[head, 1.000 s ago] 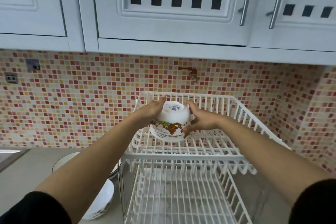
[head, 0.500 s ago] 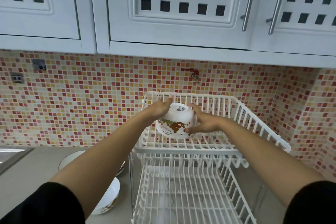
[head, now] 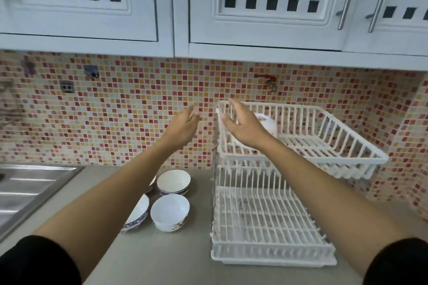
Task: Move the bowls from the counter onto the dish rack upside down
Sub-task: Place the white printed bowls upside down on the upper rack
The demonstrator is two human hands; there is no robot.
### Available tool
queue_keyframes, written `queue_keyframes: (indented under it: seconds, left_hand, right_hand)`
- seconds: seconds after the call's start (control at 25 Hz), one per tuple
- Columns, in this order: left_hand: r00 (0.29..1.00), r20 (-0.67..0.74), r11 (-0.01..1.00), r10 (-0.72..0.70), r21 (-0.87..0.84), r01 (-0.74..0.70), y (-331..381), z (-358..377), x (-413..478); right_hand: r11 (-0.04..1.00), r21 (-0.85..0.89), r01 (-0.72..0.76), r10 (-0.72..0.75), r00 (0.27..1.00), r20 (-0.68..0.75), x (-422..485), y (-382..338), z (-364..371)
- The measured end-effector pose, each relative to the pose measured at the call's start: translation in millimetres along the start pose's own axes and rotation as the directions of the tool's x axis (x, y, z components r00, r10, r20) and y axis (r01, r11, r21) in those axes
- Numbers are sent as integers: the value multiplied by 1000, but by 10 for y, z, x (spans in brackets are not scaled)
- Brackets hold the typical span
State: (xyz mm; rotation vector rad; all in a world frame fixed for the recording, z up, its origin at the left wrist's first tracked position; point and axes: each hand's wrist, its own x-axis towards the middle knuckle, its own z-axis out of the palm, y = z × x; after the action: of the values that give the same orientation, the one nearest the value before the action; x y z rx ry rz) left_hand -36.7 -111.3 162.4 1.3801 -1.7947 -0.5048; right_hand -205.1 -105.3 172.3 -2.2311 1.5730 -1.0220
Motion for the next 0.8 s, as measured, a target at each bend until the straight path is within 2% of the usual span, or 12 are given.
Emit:
queue_keyframes:
  seconds: [0.12,0.2,0.36,0.52,0.64,0.8]
  left_hand:
    - [996,9,995,-88,50,87,-437,-201,-329]
    - [990,34,983,-140,124,135,-744,-203,-483]
    - [950,134,938,-284,246,246,-1459,1,-684]
    - [902,202,904,-382,282,320,-2122,453,-839]
    - [824,191,825,-533,331,457,-2454,749,-858]
    - [752,132,754,-646,262,602,-2843,1038,-737]
  right_hand:
    - [998,5,57,-57,998,1,-37,-327,500]
    - [1000,-9,30,-29,999,32,-82,-368,884]
    - [984,-65,-165,173,975,141,-292,-144,1755]
    - [939,-86,-333,342,930,132,-550,286,2368]
    - [890,-103,-443,455,875,168,-549,608,2733]
    - [827,-129,-547,561,793,237,-357,953,3056]
